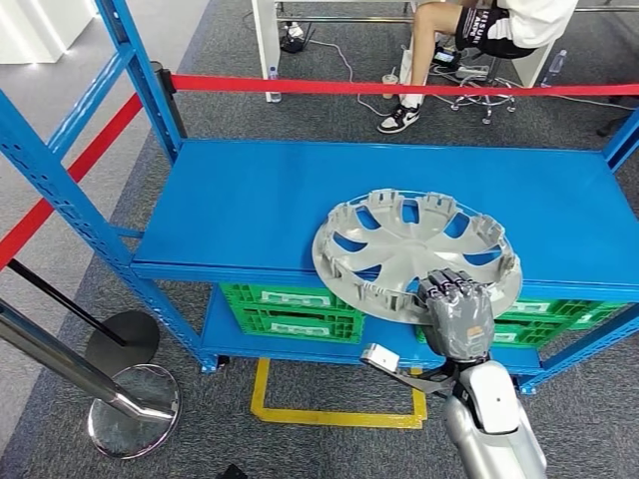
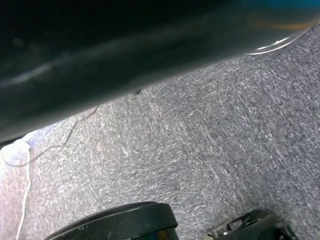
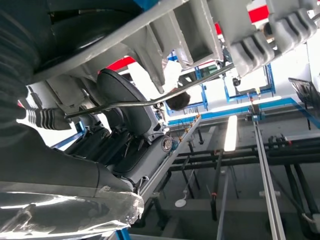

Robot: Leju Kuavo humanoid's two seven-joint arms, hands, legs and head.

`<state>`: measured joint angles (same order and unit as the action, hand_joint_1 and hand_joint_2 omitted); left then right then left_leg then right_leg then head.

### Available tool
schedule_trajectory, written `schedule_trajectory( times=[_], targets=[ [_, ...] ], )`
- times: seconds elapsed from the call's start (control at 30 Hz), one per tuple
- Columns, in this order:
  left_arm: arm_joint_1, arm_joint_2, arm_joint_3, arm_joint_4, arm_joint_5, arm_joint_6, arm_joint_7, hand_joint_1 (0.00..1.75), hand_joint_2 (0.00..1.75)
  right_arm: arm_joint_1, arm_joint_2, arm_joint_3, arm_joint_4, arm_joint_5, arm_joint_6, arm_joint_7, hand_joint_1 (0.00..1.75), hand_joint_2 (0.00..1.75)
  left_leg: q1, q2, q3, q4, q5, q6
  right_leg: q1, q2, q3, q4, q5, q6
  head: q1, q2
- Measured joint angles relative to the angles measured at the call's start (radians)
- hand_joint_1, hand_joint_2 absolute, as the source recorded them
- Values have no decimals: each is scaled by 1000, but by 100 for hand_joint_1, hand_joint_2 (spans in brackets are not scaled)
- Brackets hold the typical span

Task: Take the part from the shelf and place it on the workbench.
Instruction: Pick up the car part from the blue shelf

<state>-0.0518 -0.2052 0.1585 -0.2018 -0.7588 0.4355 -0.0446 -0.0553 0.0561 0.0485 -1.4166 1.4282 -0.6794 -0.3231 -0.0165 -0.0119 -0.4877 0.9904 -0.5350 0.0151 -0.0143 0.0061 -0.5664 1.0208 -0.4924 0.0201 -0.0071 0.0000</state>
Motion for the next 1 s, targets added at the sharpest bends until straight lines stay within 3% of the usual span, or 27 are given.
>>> schedule_trajectory(
  times=[0.43,0.57,0.7,0.83,1.0],
  targets=[
    [0,-1,26,0,17,-10,-20,0,0,11,8,-1,-37,-4,0,-16,175,175,0,0,0,0,0,0,0,0,0,0,0,0,0,0],
    [0,-7,58,0,66,-83,-92,0,0,28,41,-17,-97,-43,0,-144,175,175,0,0,0,0,0,0,0,1,-1,0,0,0,0,0],
    [0,-17,88,0,86,-129,-145,0,0,52,124,-64,-203,-127,0,-334,175,175,0,0,-2,0,0,0,0,1,-2,0,0,0,0,0],
    [2,-23,111,0,91,-143,-198,0,0,76,177,-69,-341,-201,0,-369,175,175,0,0,-3,0,0,0,1,0,-3,0,0,0,0,0],
    [4,-33,133,0,99,-129,-302,0,0,116,191,-58,-518,-249,0,-376,175,175,0,0,-4,0,0,0,0,0,-3,0,0,0,0,0]
  ],
)
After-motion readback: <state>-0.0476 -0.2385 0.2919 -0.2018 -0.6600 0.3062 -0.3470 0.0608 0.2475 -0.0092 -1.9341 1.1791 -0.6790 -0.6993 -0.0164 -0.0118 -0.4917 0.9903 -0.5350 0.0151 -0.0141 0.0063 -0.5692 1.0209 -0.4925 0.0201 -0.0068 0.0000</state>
